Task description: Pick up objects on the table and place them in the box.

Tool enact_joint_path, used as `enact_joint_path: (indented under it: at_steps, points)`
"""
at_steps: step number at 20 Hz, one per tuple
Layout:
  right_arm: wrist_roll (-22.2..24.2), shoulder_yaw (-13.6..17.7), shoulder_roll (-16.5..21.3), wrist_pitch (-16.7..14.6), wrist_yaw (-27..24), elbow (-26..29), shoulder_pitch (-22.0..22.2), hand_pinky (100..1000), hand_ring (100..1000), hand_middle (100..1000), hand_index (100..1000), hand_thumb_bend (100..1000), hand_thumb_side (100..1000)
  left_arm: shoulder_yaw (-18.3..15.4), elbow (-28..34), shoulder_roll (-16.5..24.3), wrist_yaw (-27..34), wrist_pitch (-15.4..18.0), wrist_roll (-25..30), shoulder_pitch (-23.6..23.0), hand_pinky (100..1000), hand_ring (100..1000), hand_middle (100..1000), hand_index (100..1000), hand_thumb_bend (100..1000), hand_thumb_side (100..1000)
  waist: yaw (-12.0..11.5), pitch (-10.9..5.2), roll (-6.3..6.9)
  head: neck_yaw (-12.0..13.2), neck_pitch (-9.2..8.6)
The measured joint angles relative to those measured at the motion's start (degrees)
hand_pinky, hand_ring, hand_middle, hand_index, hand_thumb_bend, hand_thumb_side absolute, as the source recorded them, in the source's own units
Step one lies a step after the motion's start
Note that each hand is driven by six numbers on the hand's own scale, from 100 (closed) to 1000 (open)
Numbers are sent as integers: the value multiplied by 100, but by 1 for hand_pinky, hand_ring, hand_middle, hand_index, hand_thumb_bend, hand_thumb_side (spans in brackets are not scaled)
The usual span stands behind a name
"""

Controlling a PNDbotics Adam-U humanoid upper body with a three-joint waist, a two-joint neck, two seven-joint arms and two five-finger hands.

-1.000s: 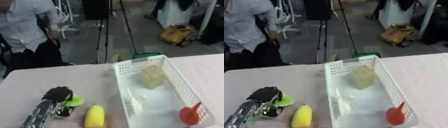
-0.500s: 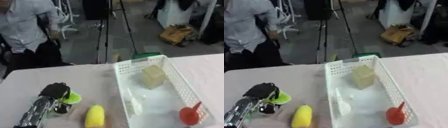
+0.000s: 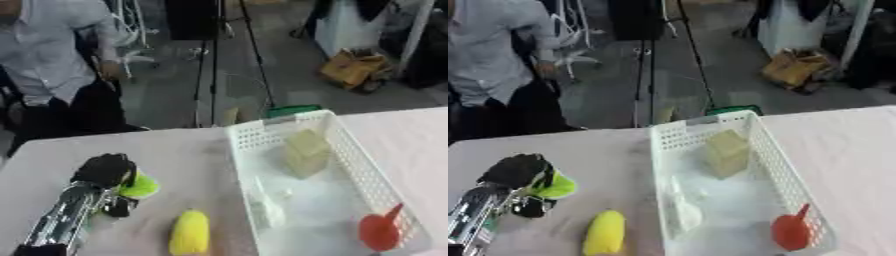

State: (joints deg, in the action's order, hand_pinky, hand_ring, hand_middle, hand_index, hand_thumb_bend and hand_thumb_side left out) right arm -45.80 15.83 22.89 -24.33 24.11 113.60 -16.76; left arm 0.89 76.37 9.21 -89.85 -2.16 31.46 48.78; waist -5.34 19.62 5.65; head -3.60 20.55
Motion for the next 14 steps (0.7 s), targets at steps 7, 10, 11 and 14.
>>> enact_joint_path:
  at_steps: [7,10,11,14]
  points:
    - [-11,0,3,11,-9,0,-20,901,864,667,750,100,1000,16,349,152,10,63,249,126,100,363,414,529,446,144,-15,0,20,-21,1]
    - [-12,0,3,12,-25,0,-21,901,864,667,750,100,1000,35,486,211,43,91,334,167,100,363,414,529,446,144,-22,0,23,-33,1]
    - [-12,0,3,12,-31,0,-21,901,864,667,750,100,1000,35,513,225,55,97,359,169,100,360,412,529,445,136,-22,0,24,-40,1]
    - [-13,0,5,13,-46,0,-22,901,864,667,750,100,1000,74,648,300,134,157,422,268,100,357,411,528,449,129,-20,-3,47,-53,8]
